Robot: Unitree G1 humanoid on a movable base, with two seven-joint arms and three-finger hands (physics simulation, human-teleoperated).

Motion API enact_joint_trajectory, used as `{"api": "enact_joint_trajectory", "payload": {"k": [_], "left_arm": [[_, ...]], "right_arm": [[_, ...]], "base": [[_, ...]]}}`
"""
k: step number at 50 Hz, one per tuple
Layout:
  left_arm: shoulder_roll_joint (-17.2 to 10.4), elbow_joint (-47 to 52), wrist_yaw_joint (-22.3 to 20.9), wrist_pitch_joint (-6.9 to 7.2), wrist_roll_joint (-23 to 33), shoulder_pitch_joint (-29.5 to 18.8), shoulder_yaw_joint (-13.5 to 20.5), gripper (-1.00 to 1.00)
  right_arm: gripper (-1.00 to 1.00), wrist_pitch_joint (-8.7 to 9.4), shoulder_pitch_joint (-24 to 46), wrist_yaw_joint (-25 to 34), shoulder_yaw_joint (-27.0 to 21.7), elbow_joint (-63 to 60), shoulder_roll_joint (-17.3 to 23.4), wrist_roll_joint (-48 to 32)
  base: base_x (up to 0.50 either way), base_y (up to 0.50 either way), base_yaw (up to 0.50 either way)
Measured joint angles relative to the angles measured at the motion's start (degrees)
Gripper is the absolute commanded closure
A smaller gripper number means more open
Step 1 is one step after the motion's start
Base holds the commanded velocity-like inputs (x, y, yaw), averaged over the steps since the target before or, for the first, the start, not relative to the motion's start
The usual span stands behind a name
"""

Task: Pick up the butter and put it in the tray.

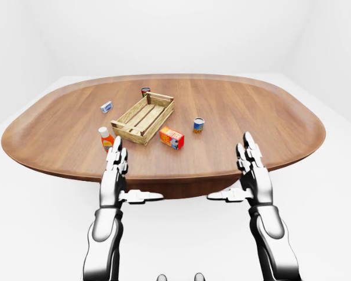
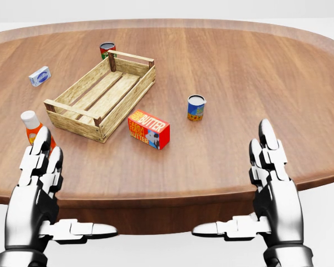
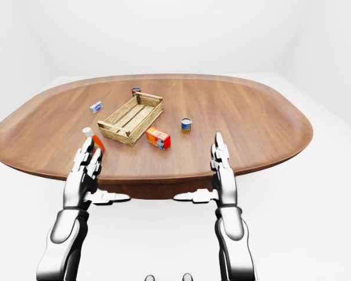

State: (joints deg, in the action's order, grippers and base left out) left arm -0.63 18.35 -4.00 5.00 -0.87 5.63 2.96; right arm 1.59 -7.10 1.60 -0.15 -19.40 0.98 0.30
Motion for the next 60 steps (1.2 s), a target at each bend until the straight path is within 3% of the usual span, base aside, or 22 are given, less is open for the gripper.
{"api": "enact_joint_trajectory", "payload": {"k": [7,18,33,60], "left_arm": [[0.09,8.29,-1.16,0.00,-1.00,3.57,0.52,-1.00],[0.48,18.57,-3.04,0.00,-2.27,8.09,1.66,-1.00],[0.89,23.68,-4.34,0.00,-2.97,9.92,2.78,-1.00],[0.97,24.83,-4.64,0.00,-3.14,10.10,3.37,-1.00]], "right_arm": [[-1.00,3.41,-4.77,0.21,0.12,-12.05,-0.40,-0.33],[-1.00,3.41,-11.27,1.03,0.76,-27.23,-1.17,-0.91],[-1.00,3.41,-14.28,1.78,-0.01,-34.88,-1.73,-0.88],[-1.00,3.41,-14.85,1.92,-0.12,-36.16,-2.15,-1.30]], "base": [[0.00,0.00,0.00],[0.00,0.00,0.00],[0.00,0.03,0.00],[0.00,0.49,0.00]]}}
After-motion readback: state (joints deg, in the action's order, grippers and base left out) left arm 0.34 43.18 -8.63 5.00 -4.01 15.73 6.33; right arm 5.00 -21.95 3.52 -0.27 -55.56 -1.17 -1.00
